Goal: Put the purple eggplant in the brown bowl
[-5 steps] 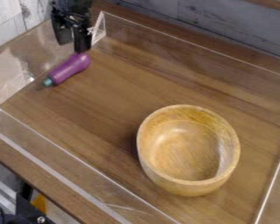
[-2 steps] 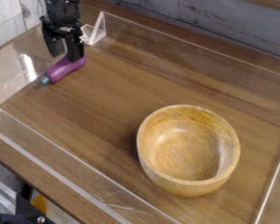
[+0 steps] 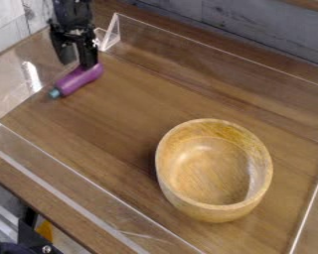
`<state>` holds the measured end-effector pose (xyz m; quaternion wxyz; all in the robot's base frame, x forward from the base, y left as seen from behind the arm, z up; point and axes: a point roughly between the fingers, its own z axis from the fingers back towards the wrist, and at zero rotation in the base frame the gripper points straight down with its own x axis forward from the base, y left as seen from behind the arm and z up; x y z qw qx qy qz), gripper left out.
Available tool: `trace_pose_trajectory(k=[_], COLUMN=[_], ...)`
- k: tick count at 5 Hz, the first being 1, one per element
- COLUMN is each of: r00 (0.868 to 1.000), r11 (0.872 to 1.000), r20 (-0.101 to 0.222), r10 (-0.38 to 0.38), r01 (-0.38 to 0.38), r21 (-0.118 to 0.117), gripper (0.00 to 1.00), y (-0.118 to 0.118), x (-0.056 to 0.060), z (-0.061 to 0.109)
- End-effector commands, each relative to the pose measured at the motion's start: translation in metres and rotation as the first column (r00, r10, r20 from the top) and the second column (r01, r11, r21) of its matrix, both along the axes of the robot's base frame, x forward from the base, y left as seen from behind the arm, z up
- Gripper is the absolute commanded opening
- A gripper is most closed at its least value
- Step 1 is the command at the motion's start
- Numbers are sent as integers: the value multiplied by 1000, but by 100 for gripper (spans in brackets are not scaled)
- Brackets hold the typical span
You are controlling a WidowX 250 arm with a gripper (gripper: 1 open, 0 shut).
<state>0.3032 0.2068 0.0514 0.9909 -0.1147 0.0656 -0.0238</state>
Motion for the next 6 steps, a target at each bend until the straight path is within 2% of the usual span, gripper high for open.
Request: trace_pose_trajectory(k=[1,2,4,5,6], r00=[998,998,998,995,989], r11=[1000,999,999,996,990], r20=[57,53,46,45,44], r10=[-8,-39,-42,-93,-142], r01=[7,38,42,93,143], r21=[19,15,7,2,-1], gripper=[100,100,100,100,0], y=[10,10,8,7,5], x=[9,11,7,8,8], z=[25,22,7,2,3])
